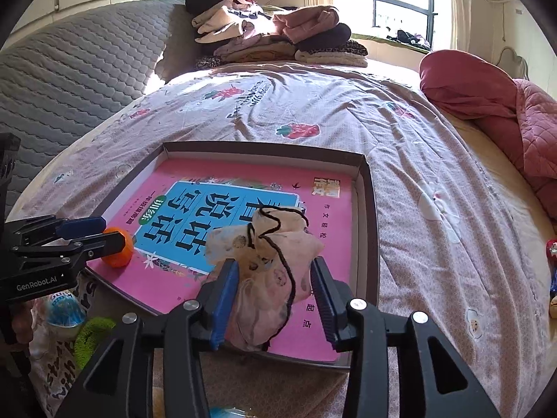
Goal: Organize objects
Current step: 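Carry the mesh bag and orange into the tray and open both tools, then withdraw both tools from the tray toward the blue snack packet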
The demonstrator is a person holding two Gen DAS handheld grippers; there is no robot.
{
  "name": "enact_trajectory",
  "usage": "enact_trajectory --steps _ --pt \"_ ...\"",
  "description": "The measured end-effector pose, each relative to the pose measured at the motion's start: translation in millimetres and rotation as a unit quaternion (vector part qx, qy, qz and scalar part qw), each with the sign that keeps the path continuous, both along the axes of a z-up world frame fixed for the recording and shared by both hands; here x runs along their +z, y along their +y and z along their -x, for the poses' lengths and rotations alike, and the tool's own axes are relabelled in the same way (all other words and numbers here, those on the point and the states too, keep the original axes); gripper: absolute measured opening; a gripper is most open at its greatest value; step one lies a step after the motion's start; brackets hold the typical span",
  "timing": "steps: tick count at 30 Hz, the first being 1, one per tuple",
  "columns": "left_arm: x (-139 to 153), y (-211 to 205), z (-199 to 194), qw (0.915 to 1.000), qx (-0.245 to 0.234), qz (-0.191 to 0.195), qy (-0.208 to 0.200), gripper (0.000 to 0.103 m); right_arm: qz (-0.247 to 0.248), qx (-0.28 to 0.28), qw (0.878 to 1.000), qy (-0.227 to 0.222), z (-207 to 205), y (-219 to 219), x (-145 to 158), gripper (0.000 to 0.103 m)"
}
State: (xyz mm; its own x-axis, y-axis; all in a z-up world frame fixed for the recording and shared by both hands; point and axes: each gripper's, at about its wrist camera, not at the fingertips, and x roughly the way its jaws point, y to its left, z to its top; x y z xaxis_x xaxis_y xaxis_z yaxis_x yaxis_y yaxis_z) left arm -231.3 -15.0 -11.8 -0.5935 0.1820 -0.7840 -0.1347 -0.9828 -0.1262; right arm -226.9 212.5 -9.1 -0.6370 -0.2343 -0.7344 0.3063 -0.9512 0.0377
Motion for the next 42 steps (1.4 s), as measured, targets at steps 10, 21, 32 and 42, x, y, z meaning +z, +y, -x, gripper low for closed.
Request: enact_trajectory --steps 10,21,32,42 --pt "26.5 2.5 -15.5 0.9993 0.003 -0.001 0.037 0.066 0.001 -0.005 0.999 0.040 -9.3 0.0 21.1 0.050" --pt "54.8 9.8 -46.8 0.9964 0.009 0.022 0.081 0.070 0.022 0.005 0.998 0.063 -32.1 -0.1 42.9 0.050" --pt "71.5 22.5 -95.1 0.9946 0.002 0.021 0.102 0.070 0.052 0.016 0.994 0.095 -71.6 -3.5 70.4 0.050" --pt "54.5 19.8 -136.0 0.9960 0.003 0.013 0.089 0.070 0.057 0.031 0.991 0.121 -114.0 -8.8 77.3 0.051"
